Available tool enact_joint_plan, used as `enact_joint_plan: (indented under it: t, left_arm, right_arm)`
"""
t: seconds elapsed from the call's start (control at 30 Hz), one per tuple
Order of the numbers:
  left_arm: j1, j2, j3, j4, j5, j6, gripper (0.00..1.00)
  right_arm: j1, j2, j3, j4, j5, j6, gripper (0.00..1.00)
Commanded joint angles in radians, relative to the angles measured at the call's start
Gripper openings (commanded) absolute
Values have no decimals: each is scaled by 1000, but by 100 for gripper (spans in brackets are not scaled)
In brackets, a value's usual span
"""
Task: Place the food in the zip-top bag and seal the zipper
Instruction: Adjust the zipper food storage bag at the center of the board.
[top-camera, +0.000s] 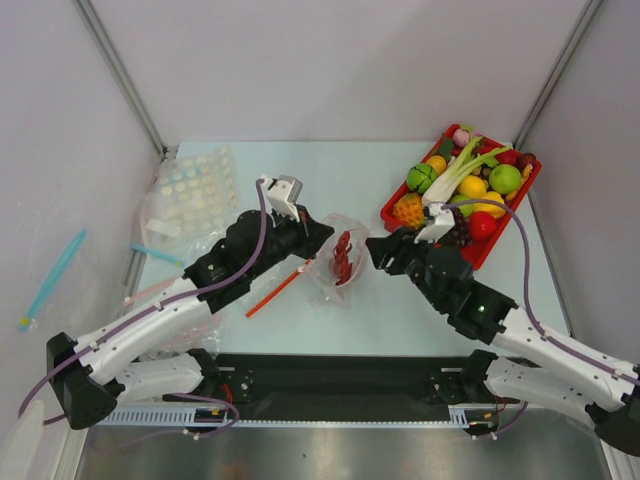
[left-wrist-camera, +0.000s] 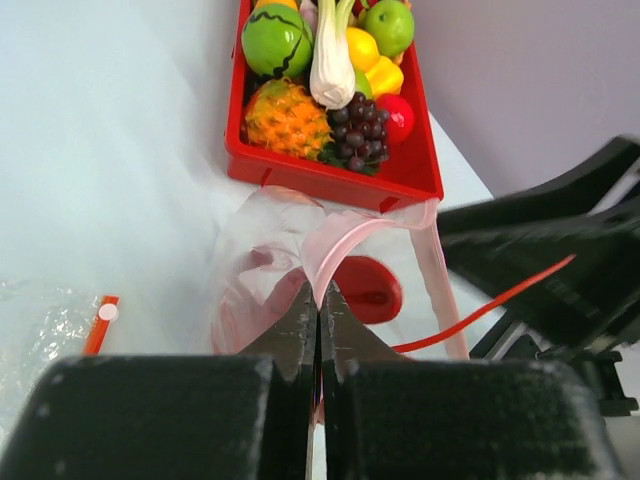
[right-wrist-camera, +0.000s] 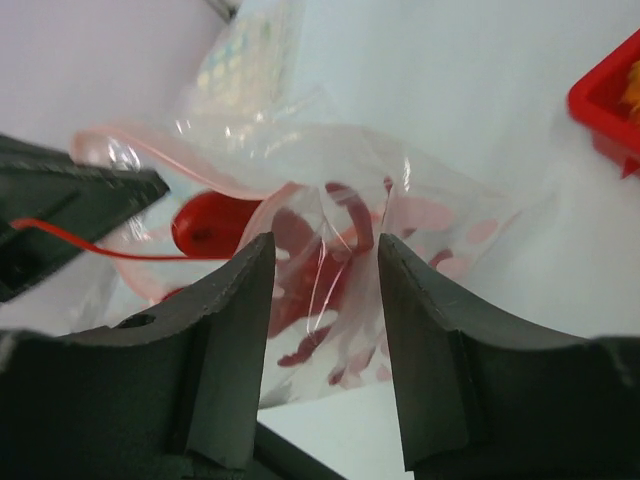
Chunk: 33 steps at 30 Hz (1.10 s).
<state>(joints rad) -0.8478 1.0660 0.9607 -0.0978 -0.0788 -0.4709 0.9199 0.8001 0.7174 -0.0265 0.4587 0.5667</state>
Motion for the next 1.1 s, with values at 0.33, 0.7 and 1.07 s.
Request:
enact_joint_plan:
  t: [0.33, 0.7, 1.07]
  left_arm:
    - [6, -20, 1, 49, -15, -17, 0]
    - [6, -18, -2, 41, -50, -35, 0]
    - [6, -23, -4, 32, -75, -48, 0]
  right_arm:
    - [10, 60, 34, 16, -198, 21, 51]
    - [33, 10, 24, 8, -204, 32, 55]
    - [94, -12, -1, 72, -204, 24, 57]
